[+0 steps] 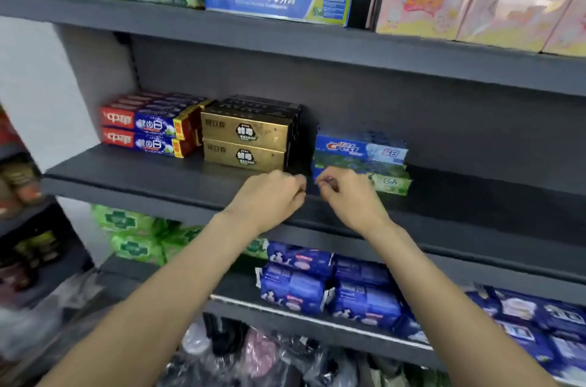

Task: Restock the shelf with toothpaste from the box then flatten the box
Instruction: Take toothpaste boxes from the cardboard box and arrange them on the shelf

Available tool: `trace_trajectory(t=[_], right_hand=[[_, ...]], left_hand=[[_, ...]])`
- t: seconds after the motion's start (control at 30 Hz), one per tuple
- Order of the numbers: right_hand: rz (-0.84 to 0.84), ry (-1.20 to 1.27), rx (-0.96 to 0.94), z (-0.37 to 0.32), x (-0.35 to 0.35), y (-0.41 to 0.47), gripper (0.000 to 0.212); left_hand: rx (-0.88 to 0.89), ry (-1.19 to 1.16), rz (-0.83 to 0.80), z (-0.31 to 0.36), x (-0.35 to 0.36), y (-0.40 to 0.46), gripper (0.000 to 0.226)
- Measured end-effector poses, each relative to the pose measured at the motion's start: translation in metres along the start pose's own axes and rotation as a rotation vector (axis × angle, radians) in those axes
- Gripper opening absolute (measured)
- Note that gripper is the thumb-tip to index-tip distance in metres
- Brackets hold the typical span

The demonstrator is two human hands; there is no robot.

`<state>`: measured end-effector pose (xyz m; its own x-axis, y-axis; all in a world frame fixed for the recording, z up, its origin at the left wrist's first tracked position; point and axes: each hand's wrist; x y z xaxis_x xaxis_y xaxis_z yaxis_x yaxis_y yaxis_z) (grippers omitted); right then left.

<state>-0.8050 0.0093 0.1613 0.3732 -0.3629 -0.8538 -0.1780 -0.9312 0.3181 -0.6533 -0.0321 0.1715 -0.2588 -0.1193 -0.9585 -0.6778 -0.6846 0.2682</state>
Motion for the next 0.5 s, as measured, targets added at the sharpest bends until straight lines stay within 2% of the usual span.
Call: trace_trajectory(t=[0.27,0.5], right_hand=[[-0.221,0.092,-0.145,-0.121,0.095,-0.073,0.018],[-0.410,0.120,-0.231,-0.263,0.205,-0.107,0.021]], left_hand=[[-0.376,-0.153,0.070,-0.080,0.009,-0.161,0.023],[-0.570,-0.164,-0.038,-0.205,0.008,-0.302,0.026]])
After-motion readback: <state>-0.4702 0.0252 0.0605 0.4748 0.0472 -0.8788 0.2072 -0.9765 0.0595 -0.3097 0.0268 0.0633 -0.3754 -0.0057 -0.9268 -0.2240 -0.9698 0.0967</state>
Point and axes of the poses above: each hand's wrist, its own y-axis towards the middle knuckle, its own x-axis out of the palm, z = x × y, and after that the axes turned 5 degrees about -y, right-handed
